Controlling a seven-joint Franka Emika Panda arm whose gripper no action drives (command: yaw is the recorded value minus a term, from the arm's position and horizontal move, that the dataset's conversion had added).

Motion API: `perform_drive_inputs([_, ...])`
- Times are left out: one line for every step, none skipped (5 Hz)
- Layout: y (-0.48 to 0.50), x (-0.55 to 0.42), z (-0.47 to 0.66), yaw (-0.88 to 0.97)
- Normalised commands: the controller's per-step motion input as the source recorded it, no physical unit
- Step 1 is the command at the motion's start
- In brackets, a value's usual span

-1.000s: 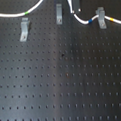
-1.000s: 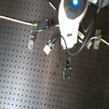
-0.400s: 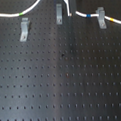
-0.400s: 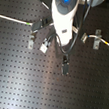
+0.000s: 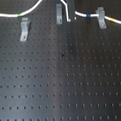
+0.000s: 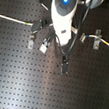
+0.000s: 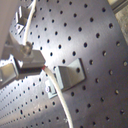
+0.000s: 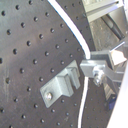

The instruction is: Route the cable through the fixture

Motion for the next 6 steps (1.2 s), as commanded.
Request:
perform_drive_inputs([0.105, -0.183, 0.3, 0.0])
perform_drive_inputs([0.24, -0.172, 0.33, 0.07])
perform_drive_inputs([0.23, -0.148, 0.33, 0.05])
perform_drive_inputs([0.008, -0.025, 0.09, 0.0])
perform_drive_inputs([-0.009, -0.054, 0.25, 0.0])
perform_drive_inputs([0.076, -0.122, 0.45, 0.0])
